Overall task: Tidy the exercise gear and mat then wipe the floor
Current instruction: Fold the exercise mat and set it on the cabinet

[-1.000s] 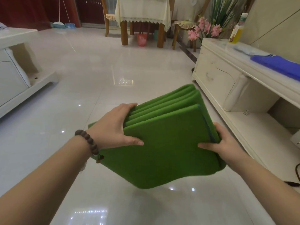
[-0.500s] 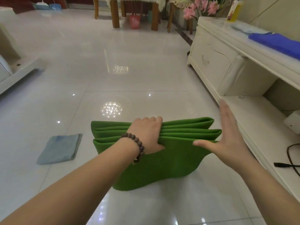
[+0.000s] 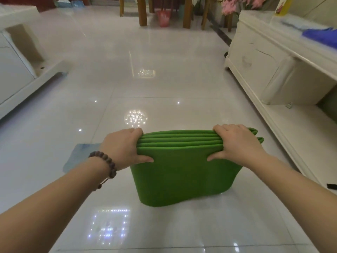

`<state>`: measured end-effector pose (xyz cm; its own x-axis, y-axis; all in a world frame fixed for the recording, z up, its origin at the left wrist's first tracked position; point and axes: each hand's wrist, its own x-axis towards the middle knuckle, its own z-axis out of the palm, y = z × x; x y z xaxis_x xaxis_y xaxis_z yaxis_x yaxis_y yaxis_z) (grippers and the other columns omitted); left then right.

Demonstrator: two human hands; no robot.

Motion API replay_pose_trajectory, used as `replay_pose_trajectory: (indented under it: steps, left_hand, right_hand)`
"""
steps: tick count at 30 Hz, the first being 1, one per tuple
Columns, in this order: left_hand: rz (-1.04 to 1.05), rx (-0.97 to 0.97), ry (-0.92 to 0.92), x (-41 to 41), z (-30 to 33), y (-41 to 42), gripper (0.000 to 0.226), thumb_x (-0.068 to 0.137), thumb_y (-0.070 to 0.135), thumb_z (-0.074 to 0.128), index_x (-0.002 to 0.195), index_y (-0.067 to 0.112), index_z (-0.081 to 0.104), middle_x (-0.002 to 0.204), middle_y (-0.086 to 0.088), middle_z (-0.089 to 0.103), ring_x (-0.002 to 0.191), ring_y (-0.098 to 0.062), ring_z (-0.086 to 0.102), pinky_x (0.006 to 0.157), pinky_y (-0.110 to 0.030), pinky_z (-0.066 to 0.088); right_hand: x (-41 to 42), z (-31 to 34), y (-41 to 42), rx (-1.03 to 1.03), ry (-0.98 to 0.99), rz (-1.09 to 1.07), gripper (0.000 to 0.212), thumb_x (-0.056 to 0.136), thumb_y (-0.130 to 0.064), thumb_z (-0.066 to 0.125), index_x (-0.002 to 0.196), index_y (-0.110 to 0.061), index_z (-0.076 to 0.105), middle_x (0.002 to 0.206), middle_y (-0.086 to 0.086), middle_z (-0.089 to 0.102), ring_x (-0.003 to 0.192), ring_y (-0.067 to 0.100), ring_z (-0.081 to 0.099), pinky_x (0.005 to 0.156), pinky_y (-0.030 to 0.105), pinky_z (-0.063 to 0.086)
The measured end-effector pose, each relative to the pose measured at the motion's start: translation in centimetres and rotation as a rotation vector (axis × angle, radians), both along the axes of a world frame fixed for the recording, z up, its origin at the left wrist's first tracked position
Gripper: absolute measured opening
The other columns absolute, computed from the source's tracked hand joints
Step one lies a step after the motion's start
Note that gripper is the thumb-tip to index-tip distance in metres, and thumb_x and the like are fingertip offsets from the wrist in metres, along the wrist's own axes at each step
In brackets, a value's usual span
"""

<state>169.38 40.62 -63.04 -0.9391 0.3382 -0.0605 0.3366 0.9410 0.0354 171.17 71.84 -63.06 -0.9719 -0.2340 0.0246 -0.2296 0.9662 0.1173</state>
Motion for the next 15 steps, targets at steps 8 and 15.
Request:
replay_pose_trajectory:
  steps: [8,15]
  left_hand:
    - [-0.108,0.11,-0.204,-1.8,3.9,-0.3,0.074,0.051,0.084,0.054,0.098,0.027,0.056,0.084,0.011,0.061,0.077,-0.008,0.057,0.068,-0.027,0.049]
    - [-0.013,0.161,-0.503,-4.3,1.0,0.6,0.103,0.047,0.079,0.063,0.134,0.026,0.053,0.122,0.005,0.063,0.107,-0.014,0.06,0.096,-0.034,0.05]
  right_hand:
    - [-1.4,5.1,0.9,-0.187,-0.346,0.0,0.076,0.046,-0.078,0.071,0.106,-0.037,0.049,0.093,-0.014,0.059,0.086,0.014,0.057,0.07,0.029,0.046]
    - [-3.7,1.1,1.7,-0.296,-0.733,-0.078,0.071,0.05,-0.066,0.079,0.107,-0.029,0.06,0.102,-0.009,0.066,0.09,0.012,0.064,0.083,0.033,0.054]
